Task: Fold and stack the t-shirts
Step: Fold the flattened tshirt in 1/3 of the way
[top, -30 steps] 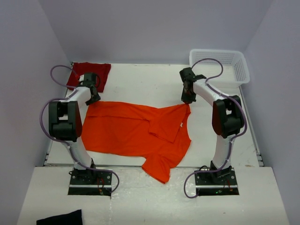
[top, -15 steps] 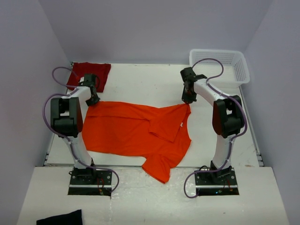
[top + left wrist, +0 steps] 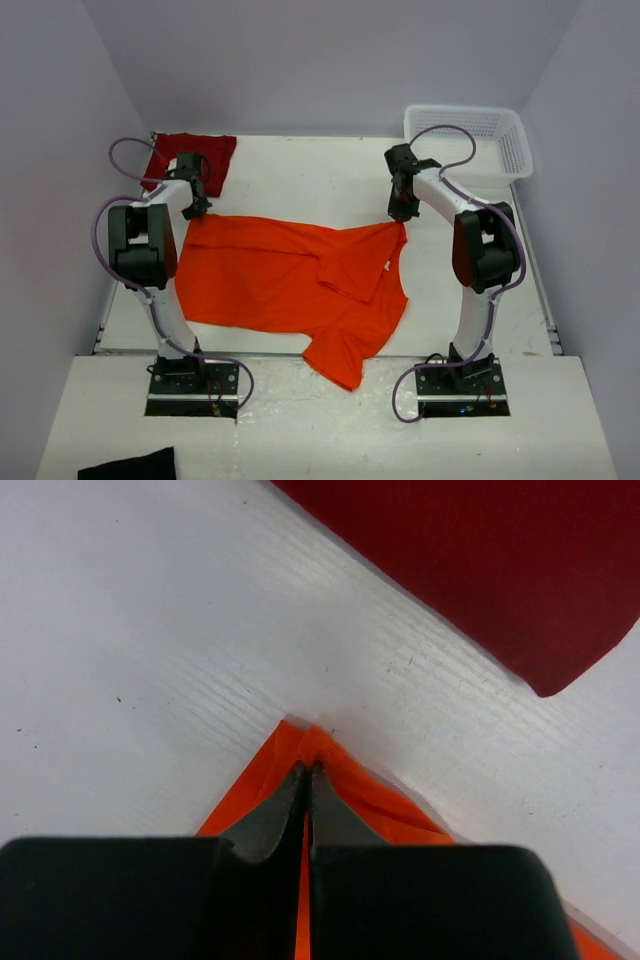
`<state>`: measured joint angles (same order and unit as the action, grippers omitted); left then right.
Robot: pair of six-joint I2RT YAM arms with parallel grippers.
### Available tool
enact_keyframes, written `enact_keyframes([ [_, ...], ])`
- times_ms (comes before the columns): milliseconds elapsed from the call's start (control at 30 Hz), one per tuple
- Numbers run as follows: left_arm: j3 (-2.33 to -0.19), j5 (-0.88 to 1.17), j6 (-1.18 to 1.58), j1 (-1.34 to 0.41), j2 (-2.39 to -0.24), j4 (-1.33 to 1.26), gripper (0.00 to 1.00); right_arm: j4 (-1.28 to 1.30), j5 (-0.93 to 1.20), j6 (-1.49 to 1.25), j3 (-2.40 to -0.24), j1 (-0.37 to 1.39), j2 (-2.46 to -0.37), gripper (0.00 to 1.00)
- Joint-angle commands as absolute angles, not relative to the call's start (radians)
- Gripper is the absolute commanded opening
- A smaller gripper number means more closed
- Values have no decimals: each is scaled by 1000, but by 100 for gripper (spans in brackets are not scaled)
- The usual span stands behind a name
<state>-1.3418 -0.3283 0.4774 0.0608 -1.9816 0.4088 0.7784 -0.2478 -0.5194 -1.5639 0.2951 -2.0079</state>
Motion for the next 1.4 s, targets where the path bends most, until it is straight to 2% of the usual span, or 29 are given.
enact_keyframes([
  [0,-1407,-357,460,81,-1979,394,0,793,-305,-517,-1620,285,-2013,0],
  [433,-1425,-387,459,123,-2020,434,0,848,-385,-505,-1669,267,-2039,0],
  [900,-1407,-436,472,130,-1999,422,8,900,-425,-499,-1793,262,-2155,0],
  [933,-1402,-431,472,129,-1991,410,8,899,-422,-497,-1807,264,-2158,3],
  [1033,-1390,-428,474,126,-1947,384,11,855,-434,-485,-1806,264,-2154,23],
  [1167,-1338,-436,471,123,-1835,336,20,850,-456,-466,-1831,264,-2145,31],
  [1233,-1322,-456,471,118,-1796,316,31,874,-469,-463,-1861,264,-2141,38],
  [1300,-1299,-471,469,115,-1737,302,36,877,-483,-465,-1862,265,-2123,40],
  [1367,-1279,-504,474,100,-1686,293,46,868,-491,-462,-1838,267,-2077,41],
])
